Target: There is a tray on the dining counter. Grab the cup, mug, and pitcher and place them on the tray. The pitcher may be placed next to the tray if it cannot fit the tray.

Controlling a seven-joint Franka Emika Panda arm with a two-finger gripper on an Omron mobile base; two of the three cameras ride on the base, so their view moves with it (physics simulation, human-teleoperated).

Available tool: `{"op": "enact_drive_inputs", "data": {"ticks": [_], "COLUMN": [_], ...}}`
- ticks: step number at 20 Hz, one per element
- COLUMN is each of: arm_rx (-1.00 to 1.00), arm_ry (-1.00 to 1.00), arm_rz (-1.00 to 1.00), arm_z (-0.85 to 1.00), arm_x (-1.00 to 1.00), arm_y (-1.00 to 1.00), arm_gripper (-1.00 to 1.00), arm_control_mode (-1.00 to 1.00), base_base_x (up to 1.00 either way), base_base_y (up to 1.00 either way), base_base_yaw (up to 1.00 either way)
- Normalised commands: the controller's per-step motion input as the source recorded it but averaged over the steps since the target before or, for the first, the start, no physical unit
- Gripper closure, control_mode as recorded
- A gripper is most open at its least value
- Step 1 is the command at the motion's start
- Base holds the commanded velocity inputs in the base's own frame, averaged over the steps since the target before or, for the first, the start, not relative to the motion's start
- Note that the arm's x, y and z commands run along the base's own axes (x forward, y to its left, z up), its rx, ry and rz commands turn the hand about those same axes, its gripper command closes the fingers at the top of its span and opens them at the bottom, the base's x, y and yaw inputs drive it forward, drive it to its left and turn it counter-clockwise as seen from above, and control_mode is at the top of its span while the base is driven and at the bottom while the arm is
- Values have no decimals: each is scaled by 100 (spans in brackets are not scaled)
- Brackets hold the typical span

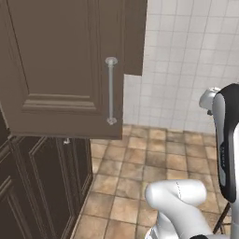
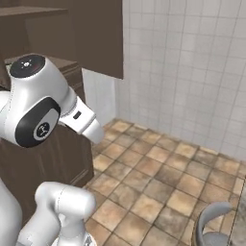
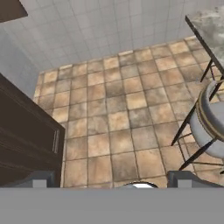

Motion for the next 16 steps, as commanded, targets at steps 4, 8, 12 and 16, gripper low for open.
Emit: {"op": "enact_drive_inputs", "data": {"ticks": [4, 8, 12, 16], "arm_rx": [0, 0, 0, 0], "arm_ry": [0, 0, 0, 0], "arm_rz": [0, 0, 0, 0], "arm_z": [0, 0, 0, 0], "arm_x": [0, 0, 0, 0], "arm_y": [0, 0, 0, 0], "arm_gripper": [-100, -100, -100, -100], "arm_control_mode": [100, 100, 100, 100], "base_base_x": [93, 46, 10, 0], "base_base_y": [-45, -32, -45, -67], "base_base_yaw": [7, 13, 32, 47]}}
